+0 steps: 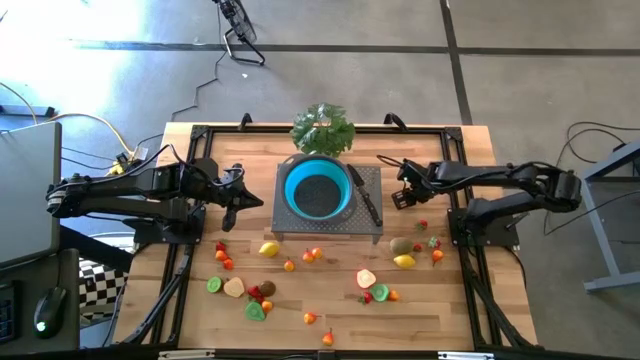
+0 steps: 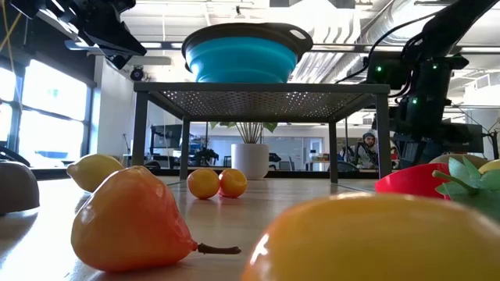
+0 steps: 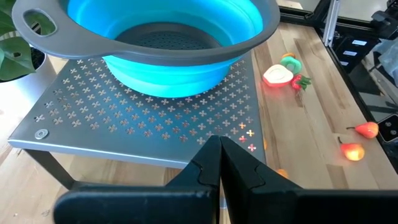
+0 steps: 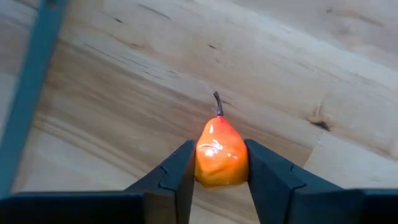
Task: Pick & Place Fruit
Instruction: Put the pear into the blue strainer bowl on the shelf
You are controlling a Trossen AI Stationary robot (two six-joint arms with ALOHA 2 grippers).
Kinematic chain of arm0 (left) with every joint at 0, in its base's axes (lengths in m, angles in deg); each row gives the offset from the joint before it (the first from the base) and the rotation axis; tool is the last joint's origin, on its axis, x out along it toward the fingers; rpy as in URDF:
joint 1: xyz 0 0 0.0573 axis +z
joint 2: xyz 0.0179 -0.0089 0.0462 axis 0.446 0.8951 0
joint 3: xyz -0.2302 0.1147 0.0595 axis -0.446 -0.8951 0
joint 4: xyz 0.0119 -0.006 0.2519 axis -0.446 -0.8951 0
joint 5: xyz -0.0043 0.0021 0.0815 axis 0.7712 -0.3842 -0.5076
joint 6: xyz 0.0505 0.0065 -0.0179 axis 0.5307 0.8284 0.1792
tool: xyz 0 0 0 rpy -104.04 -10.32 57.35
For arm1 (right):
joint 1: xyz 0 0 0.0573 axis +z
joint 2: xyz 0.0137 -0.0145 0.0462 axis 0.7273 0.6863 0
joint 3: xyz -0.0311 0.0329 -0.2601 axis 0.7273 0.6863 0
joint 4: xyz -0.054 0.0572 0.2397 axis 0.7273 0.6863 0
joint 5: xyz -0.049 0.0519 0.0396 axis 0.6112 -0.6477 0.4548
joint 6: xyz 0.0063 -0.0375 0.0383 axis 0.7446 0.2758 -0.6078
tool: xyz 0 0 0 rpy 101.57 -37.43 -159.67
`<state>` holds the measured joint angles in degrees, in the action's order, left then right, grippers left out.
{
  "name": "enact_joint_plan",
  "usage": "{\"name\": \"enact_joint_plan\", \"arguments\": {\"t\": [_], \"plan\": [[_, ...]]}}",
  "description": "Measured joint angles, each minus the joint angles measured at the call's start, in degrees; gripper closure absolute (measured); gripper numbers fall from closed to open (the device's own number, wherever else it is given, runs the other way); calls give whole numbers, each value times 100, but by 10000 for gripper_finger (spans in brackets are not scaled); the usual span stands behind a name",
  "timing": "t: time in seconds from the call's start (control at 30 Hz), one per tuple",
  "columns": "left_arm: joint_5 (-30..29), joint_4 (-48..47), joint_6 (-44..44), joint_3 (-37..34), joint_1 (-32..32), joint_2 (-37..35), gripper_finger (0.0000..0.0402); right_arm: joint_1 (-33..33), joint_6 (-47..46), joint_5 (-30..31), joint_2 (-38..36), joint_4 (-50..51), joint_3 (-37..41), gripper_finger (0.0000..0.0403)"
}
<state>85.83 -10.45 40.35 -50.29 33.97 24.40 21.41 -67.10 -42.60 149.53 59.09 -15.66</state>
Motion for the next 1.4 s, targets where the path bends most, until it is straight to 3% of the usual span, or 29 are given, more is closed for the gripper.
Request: {"name": "enact_joint_plan", "arguments": {"t": [0.63, 0.83, 1.13, 1.4], "plan": [[13, 0, 0, 0, 0, 0, 402, 0, 214, 141, -2086, -31, -846, 284], [10, 2, -2, 0, 0, -1, 402, 5, 540, 162, -2541, -656, -1106, 288], [-9, 2, -2, 0, 1, -1, 402, 221, 1133, 153, -2674, -2201, -1108, 285], [-7, 2, -2, 0, 2, -2, 402, 679, 1410, 169, -2317, -3413, -1109, 285]]}}
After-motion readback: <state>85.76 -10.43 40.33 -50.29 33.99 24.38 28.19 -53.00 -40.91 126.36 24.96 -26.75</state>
